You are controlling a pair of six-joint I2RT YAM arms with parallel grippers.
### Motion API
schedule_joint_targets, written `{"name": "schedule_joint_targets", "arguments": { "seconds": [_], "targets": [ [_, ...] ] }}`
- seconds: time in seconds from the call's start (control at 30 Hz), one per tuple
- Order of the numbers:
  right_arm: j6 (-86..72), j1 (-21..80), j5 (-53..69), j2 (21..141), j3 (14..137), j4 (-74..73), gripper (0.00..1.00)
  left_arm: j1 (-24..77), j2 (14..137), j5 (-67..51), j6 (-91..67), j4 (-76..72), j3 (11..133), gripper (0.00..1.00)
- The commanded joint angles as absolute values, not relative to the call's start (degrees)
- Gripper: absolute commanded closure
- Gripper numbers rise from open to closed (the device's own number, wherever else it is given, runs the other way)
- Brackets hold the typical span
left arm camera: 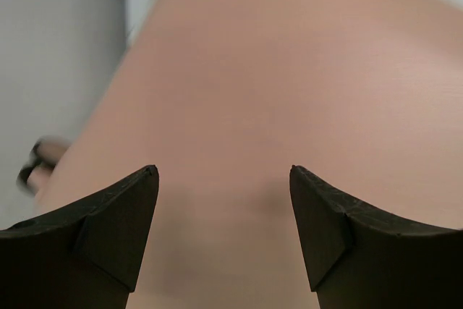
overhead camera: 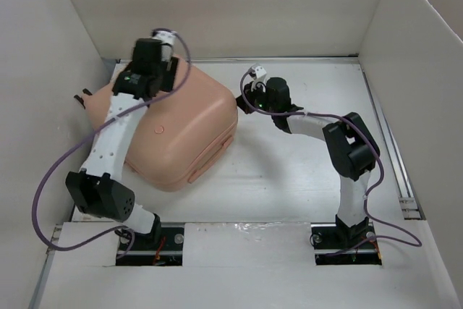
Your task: Pack the luggage
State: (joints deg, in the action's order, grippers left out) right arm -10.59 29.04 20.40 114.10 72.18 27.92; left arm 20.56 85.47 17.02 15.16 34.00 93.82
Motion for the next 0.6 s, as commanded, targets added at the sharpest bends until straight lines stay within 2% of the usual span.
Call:
{"name": "schedule_joint_targets", "arguments": {
  "seconds": [0.0,0.03,0.07,0.2,0.23,0.37,0.57],
  "targets": [
    [-9.14,29.0,15.02,114.17,71.63,27.69,1.0,5.66,79.99,16.27,6.34,38.94,93.18,0.31],
    [-9.14,29.0,15.03,114.17,71.63,27.69,1.0,1.54,78.85,15.3,6.33,38.94,91.95,0.31],
    [-9.14,29.0,15.03,114.17,71.63,27.69,1.0,-7.55,76.75,12.33,5.46,38.94,90.45,0.33],
    [-9.14,29.53,15.56,114.17,71.63,27.69,1.0,-27.71,72.52,3.98,5.45,36.84,80.7,0.39],
    [-9.14,29.53,16.08,114.17,71.63,27.69,1.0,-29.77,71.81,3.96,6.93,36.13,76.25,0.4],
    [-9.14,30.05,16.08,113.64,71.02,28.21,1.0,-31.73,70.58,2.47,9.75,29.81,64.2,0.4],
    [-10.37,30.67,16.61,111.63,68.91,30.31,1.0,-29.1,86.38,1.67,12.03,18.21,61.43,0.45]
  ]
}}
